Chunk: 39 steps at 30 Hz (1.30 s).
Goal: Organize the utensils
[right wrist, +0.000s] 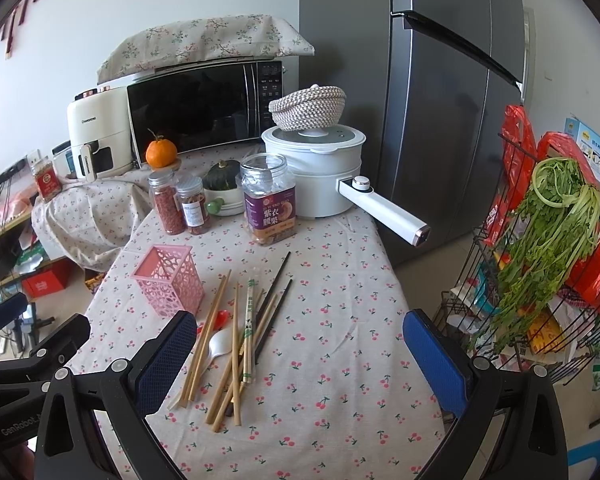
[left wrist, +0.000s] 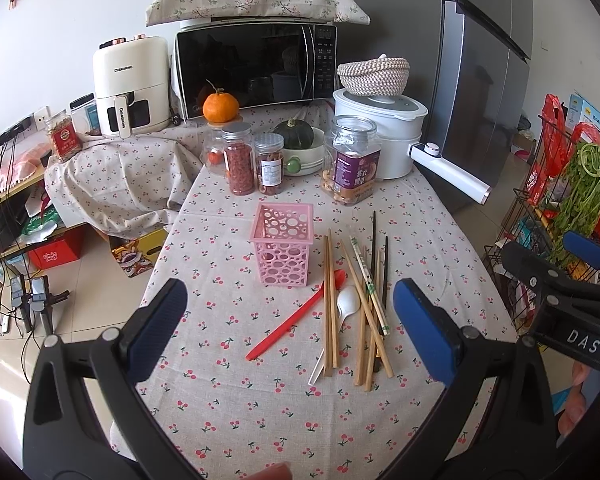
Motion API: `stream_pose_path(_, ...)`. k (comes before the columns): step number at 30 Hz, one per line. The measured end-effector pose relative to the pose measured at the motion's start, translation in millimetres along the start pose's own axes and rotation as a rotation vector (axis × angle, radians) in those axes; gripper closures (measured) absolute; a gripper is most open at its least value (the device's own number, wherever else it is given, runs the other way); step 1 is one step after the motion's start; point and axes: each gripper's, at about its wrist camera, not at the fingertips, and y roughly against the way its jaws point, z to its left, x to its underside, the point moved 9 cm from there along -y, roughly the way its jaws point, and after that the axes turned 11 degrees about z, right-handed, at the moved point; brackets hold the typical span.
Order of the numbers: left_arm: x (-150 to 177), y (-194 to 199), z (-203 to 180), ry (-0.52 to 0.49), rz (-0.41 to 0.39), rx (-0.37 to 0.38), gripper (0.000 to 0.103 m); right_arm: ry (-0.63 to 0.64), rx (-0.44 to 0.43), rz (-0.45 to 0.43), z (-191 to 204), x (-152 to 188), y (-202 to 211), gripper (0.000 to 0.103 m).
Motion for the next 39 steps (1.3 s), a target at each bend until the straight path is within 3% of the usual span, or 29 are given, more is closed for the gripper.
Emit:
stream_pose_path(26, -4.0, 1.2, 3.6, -0.006, -0.015, -0.016, 0.001, 0.002, 0.005, 0.011, -1.2, 3.5, -3.5, 0.0)
stream_pose_path(32, -12.6, -13.9, 7.1, -0.011, -0.013, -0.024, 0.001, 0.014, 0.009, 0.061, 0.0, 2.6, -19.4, 0.0)
stream_pose_path(35, -20.0, -34.4, 9.6, -0.035, 0.035, -0.02, 0.001, 0.049, 0.021, 0.13, 2.8, 0.1, -39.1, 0.0)
stream_pose_path(39, -21.2, -69.9, 9.4, -0.05, 0.179, 0.026, 0.001, 0.03, 0.008, 0.254, -3.6, -6.5, -75.6, 0.0)
